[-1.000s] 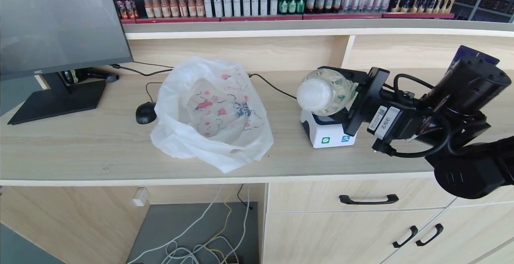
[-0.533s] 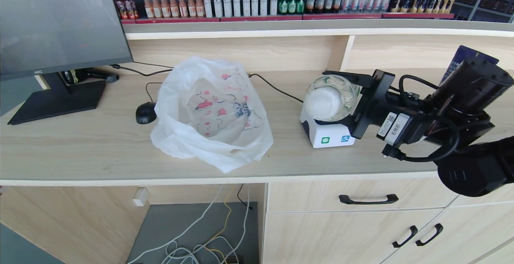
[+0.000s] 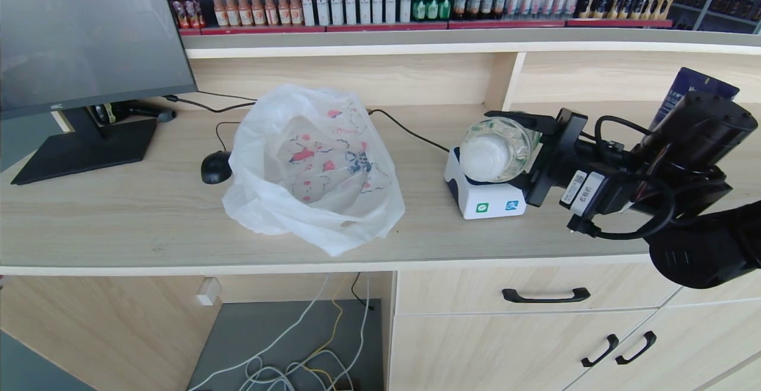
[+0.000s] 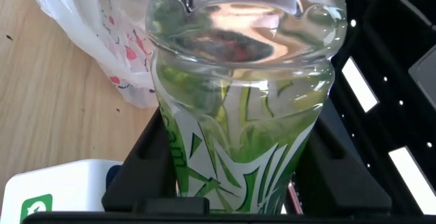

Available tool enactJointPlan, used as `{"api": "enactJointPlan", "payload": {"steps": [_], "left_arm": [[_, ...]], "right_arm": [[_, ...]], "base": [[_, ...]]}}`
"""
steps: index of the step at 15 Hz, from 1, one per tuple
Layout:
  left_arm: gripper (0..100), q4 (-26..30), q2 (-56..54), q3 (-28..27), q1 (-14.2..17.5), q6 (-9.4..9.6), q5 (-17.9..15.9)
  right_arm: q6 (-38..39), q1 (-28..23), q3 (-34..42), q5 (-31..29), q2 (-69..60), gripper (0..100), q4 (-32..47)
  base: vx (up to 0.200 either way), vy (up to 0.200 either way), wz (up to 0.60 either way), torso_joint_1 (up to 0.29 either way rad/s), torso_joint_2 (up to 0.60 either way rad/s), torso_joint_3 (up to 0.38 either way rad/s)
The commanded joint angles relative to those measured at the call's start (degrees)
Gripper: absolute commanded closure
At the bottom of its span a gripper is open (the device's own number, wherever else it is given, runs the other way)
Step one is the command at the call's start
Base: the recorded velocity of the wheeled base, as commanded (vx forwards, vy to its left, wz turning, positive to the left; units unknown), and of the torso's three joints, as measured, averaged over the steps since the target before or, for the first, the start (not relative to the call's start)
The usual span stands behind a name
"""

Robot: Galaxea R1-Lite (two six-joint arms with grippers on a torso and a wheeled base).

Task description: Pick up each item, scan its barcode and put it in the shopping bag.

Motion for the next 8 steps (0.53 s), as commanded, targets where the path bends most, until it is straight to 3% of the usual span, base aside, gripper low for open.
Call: {"api": "enactJointPlan", "payload": {"steps": [1, 8], "left_arm": [[0, 0.00, -0.02, 0.00, 0.02, -0.02, 0.00], [0, 0.00, -0.02, 0.00, 0.02, -0.02, 0.00]], "right_arm": [[0.07, -0.02, 0.00, 0.11, 0.36, 100, -0.08], [0.07, 0.07, 0.26, 1.08, 1.06, 100, 0.01]], "base": [[0.000, 0.000, 0.00, 0.000, 0.00, 0.000], [0.000, 0.000, 0.00, 0.000, 0.00, 0.000]]}}
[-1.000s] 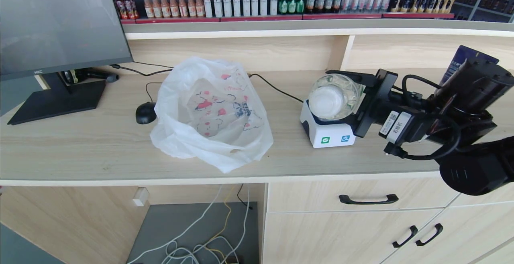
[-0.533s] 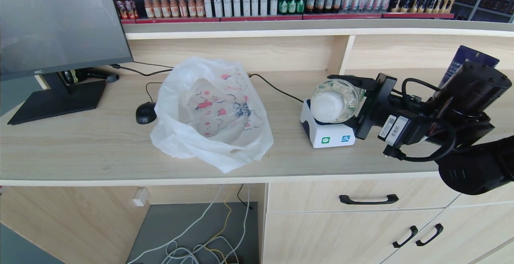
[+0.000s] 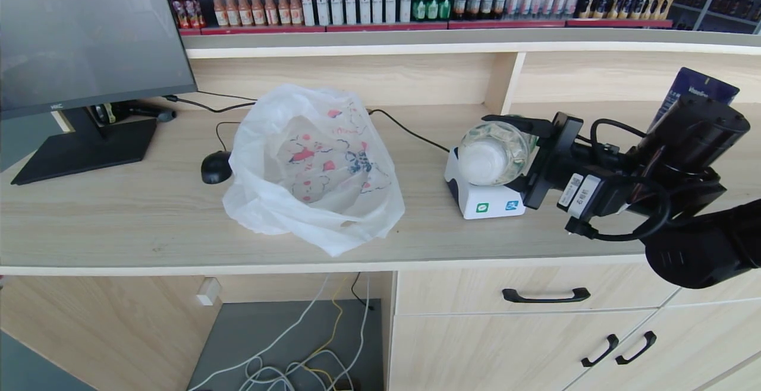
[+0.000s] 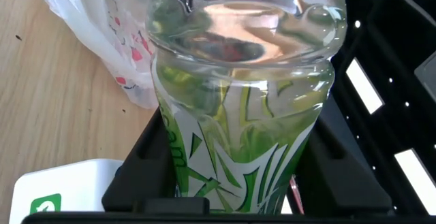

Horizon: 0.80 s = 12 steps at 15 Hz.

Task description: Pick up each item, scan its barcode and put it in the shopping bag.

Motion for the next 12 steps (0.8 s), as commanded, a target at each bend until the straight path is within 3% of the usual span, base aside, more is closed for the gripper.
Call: {"api": "enactJointPlan", "payload": {"steps": [1, 12], "left_arm": [[0, 0.00, -0.02, 0.00, 0.05, -0.02, 0.00], [0, 0.00, -0.02, 0.00, 0.05, -0.02, 0.00]], "right_arm": [[-0.01, -0.08, 0.76, 0.50, 0.23, 100, -0.02], [-0.01, 0.01, 0.76, 0.15, 0.93, 100, -0.02]], "base": [[0.000, 0.000, 0.00, 0.000, 0.00, 0.000], [0.000, 0.000, 0.00, 0.000, 0.00, 0.000]]}}
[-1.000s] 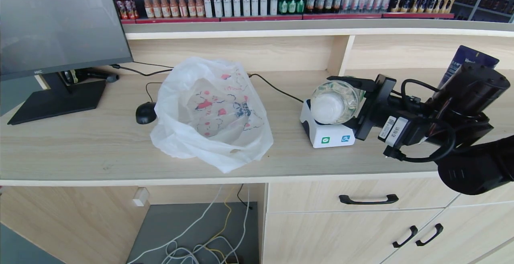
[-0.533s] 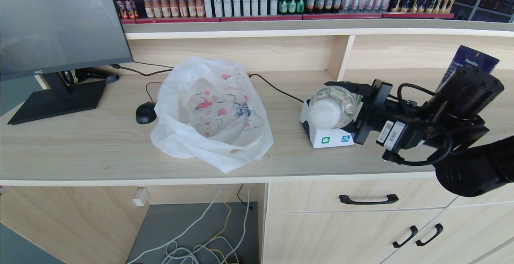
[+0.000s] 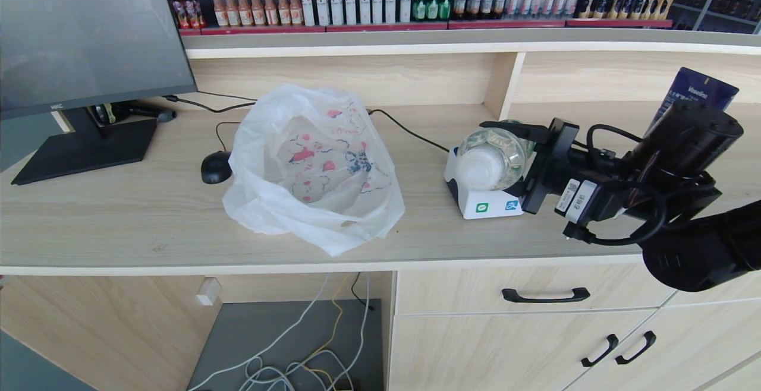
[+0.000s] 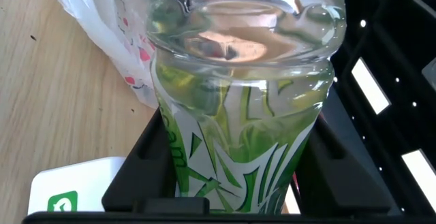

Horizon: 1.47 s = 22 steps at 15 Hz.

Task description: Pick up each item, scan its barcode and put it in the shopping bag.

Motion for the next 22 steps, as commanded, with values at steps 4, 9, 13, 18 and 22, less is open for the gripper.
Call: {"api": "enactJointPlan", "payload": {"steps": [4, 9, 13, 18, 22], "left_arm": [[0, 0.00, -0.02, 0.00, 0.00, -0.02, 0.00], [0, 0.00, -0.02, 0.00, 0.00, -0.02, 0.00], [0, 0.00, -0.02, 0.00, -0.09, -0.02, 0.00], [0, 0.00, -0.02, 0.00, 0.00, -0.02, 0.00], [0, 0.00, -0.02, 0.00, 0.00, -0.02, 0.00]], "right_arm": [[0.01, 0.01, -0.09, -0.17, 0.05, 100, 0.07], [5.81, 0.71, -2.55, -4.65, -1.09, 100, 0.07], [11.26, 3.26, -2.99, -10.36, -3.29, 100, -0.02], [21.72, 9.68, -2.20, -21.44, -6.98, 100, -0.11], [31.83, 13.90, -2.02, -28.56, -7.16, 100, -4.59]], "base": [[0.000, 0.000, 0.00, 0.000, 0.00, 0.000], [0.000, 0.000, 0.00, 0.000, 0.00, 0.000], [0.000, 0.000, 0.00, 0.000, 0.00, 0.000], [0.000, 0.000, 0.00, 0.000, 0.00, 0.000], [0.000, 0.000, 0.00, 0.000, 0.00, 0.000]]}}
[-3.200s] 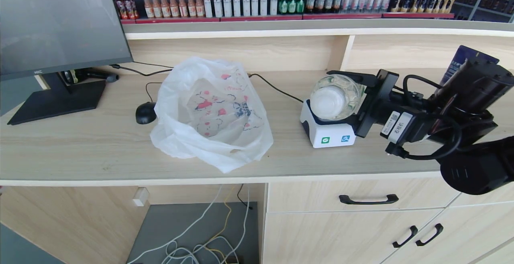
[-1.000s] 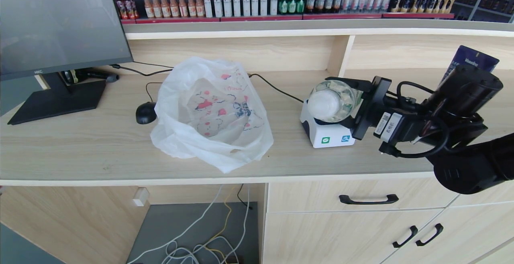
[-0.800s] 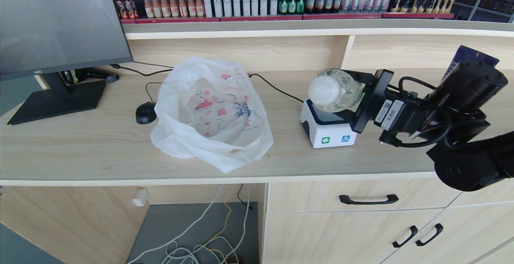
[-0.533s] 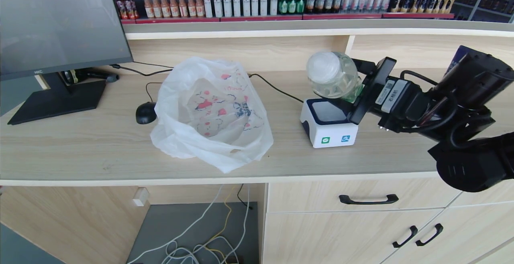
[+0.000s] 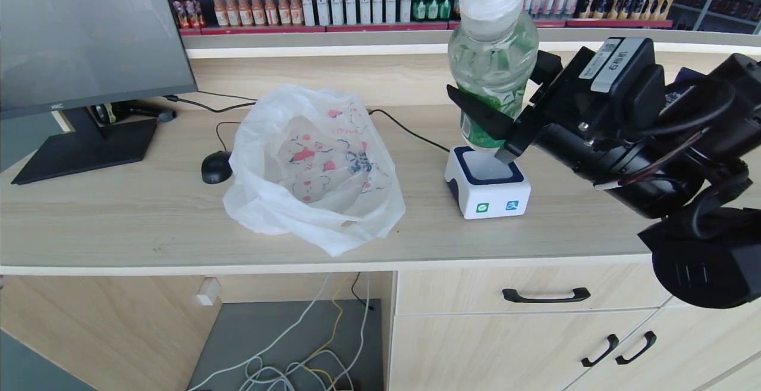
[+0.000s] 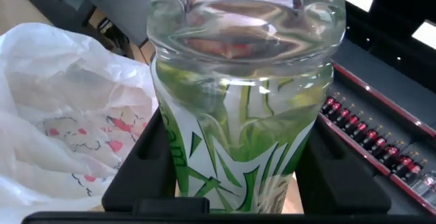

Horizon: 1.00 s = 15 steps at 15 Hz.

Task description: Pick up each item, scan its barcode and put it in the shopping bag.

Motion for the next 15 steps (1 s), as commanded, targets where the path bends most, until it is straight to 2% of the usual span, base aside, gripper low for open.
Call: {"api": "enactJointPlan", "payload": {"steps": [1, 3, 8, 11, 15], "left_arm": [[0, 0.00, -0.02, 0.00, 0.00, -0.02, 0.00], [0, 0.00, -0.02, 0.00, 0.00, -0.02, 0.00], [0, 0.00, -0.02, 0.00, -0.09, 0.07, 0.00], [0, 0.00, -0.02, 0.00, 0.00, -0.02, 0.00], [0, 0.00, -0.02, 0.00, 0.00, -0.02, 0.00]], "right_arm": [[3.16, 1.18, 0.40, -2.67, -0.53, 100, -1.44], [8.96, 1.09, 0.84, -7.95, -0.79, 100, -3.64], [17.22, -0.58, 0.93, -9.44, -0.61, 100, -5.74], [23.64, 0.65, 0.57, -22.27, -0.17, 100, -5.74], [27.51, 0.56, 2.60, -27.11, -0.35, 100, -7.41]], "base": [[0.000, 0.000, 0.00, 0.000, 0.00, 0.000], [0.000, 0.000, 0.00, 0.000, 0.00, 0.000], [0.000, 0.000, 0.00, 0.000, 0.00, 0.000], [0.000, 0.000, 0.00, 0.000, 0.00, 0.000], [0.000, 0.000, 0.00, 0.000, 0.00, 0.000]]}}
